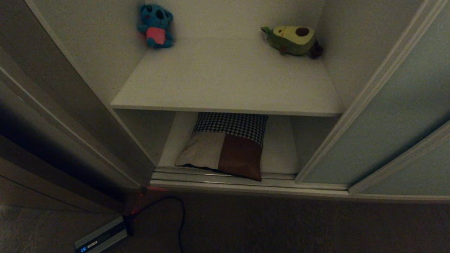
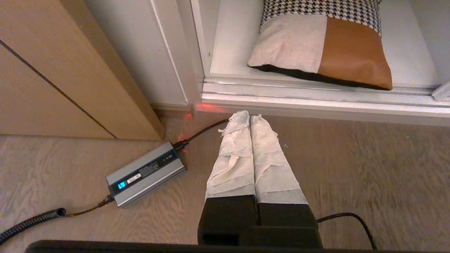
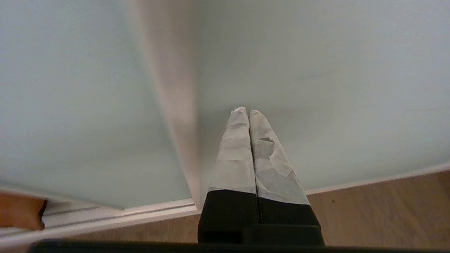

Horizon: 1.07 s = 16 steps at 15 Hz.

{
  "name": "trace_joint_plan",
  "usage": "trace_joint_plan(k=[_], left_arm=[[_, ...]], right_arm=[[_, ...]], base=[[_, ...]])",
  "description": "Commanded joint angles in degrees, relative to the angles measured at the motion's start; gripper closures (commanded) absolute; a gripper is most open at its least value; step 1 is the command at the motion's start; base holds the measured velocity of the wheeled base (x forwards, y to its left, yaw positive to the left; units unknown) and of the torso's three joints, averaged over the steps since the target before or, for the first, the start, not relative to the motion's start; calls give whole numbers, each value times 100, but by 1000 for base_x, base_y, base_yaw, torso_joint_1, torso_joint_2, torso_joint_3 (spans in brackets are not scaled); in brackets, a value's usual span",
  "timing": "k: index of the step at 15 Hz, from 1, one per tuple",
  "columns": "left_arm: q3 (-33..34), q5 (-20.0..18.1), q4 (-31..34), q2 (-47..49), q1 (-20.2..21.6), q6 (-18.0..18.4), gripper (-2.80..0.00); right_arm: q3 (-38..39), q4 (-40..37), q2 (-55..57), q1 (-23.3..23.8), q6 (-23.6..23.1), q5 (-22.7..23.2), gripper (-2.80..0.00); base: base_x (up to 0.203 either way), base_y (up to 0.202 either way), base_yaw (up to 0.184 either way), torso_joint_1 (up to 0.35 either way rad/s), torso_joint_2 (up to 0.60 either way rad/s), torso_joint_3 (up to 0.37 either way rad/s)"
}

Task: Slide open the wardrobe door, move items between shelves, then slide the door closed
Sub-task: Close the door

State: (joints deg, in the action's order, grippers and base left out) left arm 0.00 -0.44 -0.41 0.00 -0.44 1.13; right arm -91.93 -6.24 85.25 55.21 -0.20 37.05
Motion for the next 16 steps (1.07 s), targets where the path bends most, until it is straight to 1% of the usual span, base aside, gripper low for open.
trace_joint_plan(k=[1, 3, 7, 15, 16], left_arm=[[0, -2, -2, 4, 0, 1, 0], [0, 0, -2, 8, 0, 1, 0], [0, 0, -2, 1, 0, 1, 0], [0, 0, -2, 9, 0, 1, 0], [0, 0, -2, 9, 0, 1, 0]], right_arm=[[-133, 103, 254, -62, 92, -125, 0], [-291, 192, 359, -104, 334, -198, 0], [-213, 162, 160, -147, 381, -198, 0], [297, 141, -490, -766, 371, -200, 0], [421, 141, -616, -956, 366, -210, 0]], base=[[0, 0, 0, 0, 0, 0], [0, 0, 0, 0, 0, 0], [0, 0, 0, 0, 0, 0], [0, 0, 0, 0, 0, 0], [0, 0, 0, 0, 0, 0]])
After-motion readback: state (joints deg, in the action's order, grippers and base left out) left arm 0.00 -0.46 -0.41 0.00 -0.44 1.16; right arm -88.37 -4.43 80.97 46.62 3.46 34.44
